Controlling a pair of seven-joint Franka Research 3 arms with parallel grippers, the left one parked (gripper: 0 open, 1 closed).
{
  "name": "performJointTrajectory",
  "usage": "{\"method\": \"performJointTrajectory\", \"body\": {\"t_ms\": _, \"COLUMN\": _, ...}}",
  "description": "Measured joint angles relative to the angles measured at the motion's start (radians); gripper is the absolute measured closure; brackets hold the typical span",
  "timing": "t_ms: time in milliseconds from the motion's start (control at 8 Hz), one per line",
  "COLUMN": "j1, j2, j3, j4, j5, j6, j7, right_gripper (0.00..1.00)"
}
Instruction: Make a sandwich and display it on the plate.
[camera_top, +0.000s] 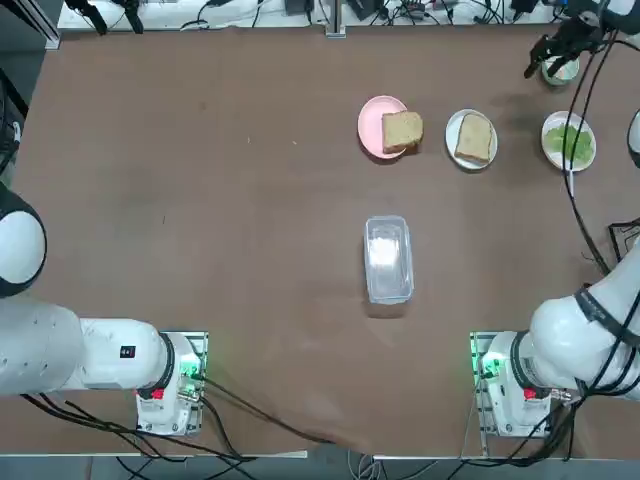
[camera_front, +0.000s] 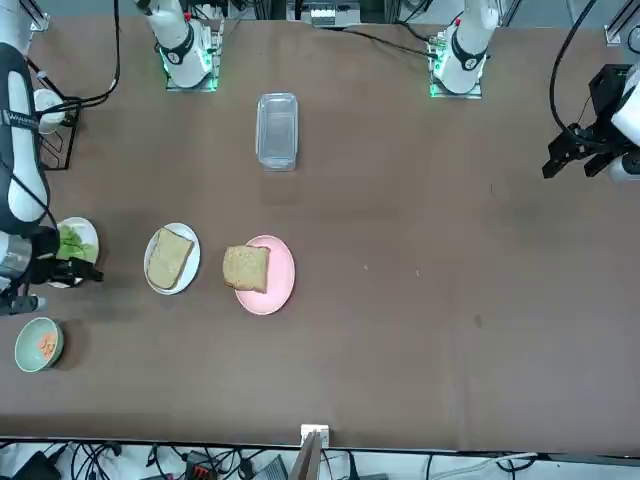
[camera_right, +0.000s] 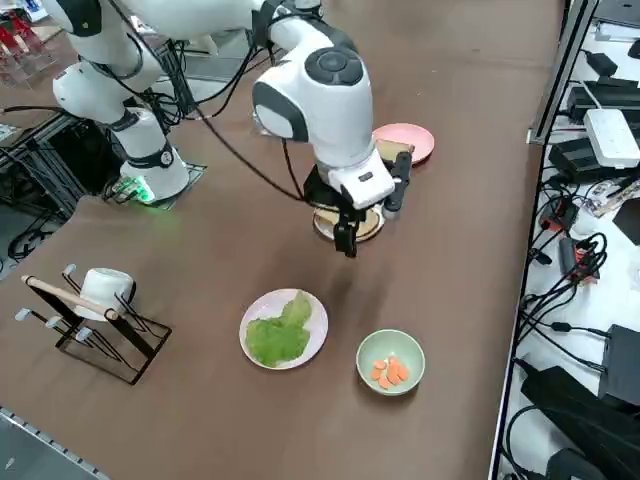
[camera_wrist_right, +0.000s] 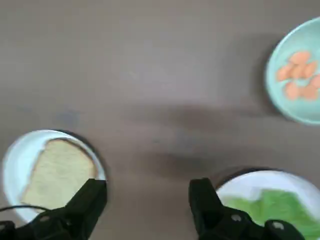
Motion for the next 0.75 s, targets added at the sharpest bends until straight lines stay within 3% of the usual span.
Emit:
{"method": "performJointTrajectory", "body": {"t_ms": 250, "j1": -0.030, "j2": 0.072, "j3": -0.003, "j4": 0.051, "j5": -0.028, "j6": 0.117, "j7": -0.179, "right_gripper": 0.01}}
{"method": "performJointTrajectory", "body": {"t_ms": 750, "j1": -0.103, "j2": 0.302, "j3": -0.006, "j4": 0.228, "j5": -0.083, "j6": 0.297, "j7": -0.479, "right_gripper": 0.10}}
